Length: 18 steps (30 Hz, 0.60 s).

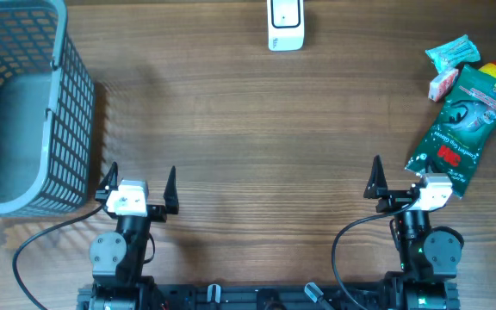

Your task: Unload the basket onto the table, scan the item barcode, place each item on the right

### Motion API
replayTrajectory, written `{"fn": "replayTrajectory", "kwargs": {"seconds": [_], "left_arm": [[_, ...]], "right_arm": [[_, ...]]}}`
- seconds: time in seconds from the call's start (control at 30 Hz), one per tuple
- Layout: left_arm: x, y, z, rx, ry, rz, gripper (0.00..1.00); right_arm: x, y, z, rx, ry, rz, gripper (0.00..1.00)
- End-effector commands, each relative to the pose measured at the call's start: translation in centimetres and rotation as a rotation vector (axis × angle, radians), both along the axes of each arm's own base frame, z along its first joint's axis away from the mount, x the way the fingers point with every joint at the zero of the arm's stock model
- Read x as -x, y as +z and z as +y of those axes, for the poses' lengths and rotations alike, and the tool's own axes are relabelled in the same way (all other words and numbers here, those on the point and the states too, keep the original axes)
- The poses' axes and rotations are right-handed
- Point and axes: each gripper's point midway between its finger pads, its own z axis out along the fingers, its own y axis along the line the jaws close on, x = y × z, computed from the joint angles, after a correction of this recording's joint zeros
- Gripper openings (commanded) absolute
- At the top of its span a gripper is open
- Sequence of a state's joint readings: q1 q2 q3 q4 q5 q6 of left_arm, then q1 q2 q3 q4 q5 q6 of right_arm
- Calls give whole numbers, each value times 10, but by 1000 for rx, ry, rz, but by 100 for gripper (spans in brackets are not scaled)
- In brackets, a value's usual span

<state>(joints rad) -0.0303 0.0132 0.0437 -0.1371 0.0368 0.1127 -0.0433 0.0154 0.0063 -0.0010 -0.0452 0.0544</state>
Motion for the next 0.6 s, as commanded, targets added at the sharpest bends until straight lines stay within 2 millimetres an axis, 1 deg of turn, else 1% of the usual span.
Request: {"fn": "replayTrajectory", "kwargs": {"seconds": [0.0, 0.43, 0.57], "left_arm": [[0, -1, 1, -30, -8, -9, 100], [-2, 0, 0, -30, -26, -43, 100], [-2, 4, -5, -29, -52, -56, 100]], "right_arm": [[1, 2, 1, 10, 7, -11, 100], [1, 2, 1, 10, 7, -11, 100], [1, 2, 1, 10, 7, -11, 100]]}}
